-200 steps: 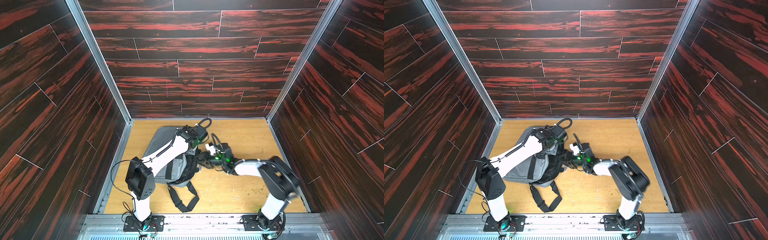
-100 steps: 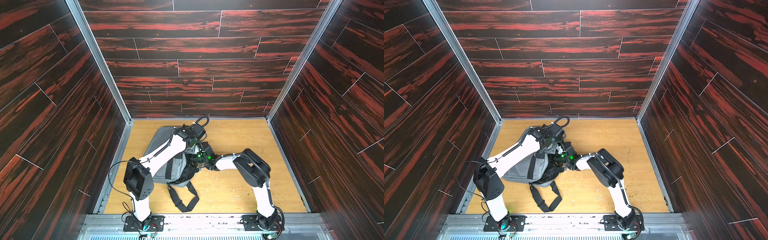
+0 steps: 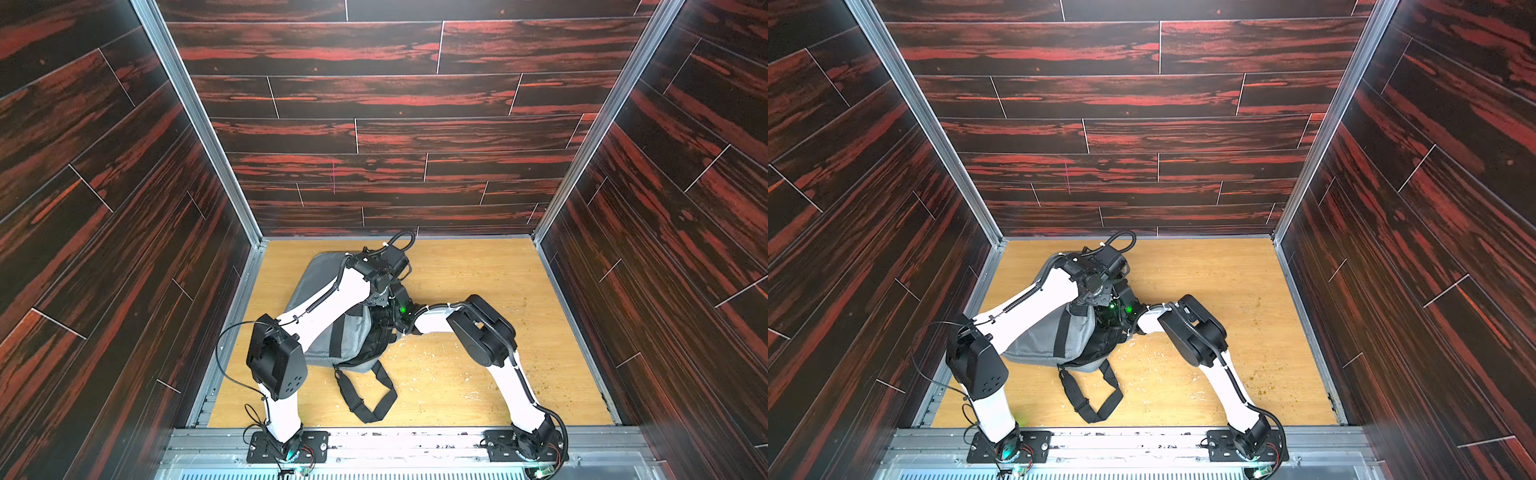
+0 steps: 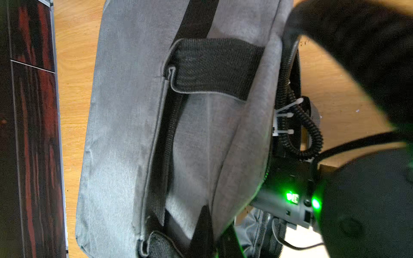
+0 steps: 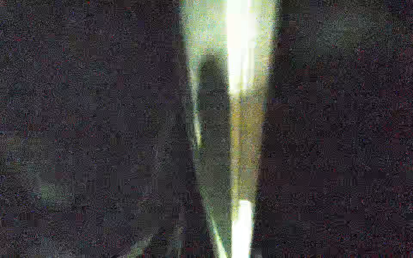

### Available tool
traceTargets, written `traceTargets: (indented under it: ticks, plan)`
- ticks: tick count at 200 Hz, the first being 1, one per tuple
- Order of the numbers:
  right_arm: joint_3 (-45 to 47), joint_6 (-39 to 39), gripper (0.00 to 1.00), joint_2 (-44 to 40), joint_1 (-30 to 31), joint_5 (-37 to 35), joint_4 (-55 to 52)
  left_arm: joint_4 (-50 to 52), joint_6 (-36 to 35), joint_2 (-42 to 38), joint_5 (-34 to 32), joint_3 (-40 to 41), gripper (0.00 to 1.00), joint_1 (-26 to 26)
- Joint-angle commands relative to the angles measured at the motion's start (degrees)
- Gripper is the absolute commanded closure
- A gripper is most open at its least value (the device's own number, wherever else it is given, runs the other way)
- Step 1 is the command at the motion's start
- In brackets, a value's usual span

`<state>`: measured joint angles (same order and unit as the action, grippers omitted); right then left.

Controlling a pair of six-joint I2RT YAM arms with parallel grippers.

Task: Open the zippered laptop bag and take out the laptop
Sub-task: Take out the laptop from the zippered laptop bag.

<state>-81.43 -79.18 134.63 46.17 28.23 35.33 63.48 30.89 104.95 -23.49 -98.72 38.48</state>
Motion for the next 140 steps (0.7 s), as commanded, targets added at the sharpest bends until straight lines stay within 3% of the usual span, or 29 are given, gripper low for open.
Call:
traceTargets:
  ticks: [1, 21, 100, 121, 140]
  plan:
    - [-3.4, -0.3, 0.59, 4.9, 2.3, -1.6, -0.3, -2.5, 0.5, -1.4, 0.6, -3.3, 1.0, 1.0]
    - [-4.3, 2.0, 0.54, 5.2, 3.1, -4.5, -7.2, -3.3, 0.4, -1.6, 0.6, -3.7, 1.0, 1.0]
    - [-8.3, -4.6, 0.54, 10.8, 5.6, -7.2, -0.7, -3.9, 0.9, -1.7, 1.5, -4.3, 1.0, 1.0]
    - [-8.0, -4.7, 0.58, 11.0, 5.5, -7.1, 3.4, -3.3, 1.2, -1.8, 1.1, -4.2, 1.0, 0.9]
    - [-7.2, -2.5, 0.75, 9.1, 5.3, -6.5, 1.1, -2.2, 1.1, -1.9, 0.5, -3.7, 1.0, 1.0]
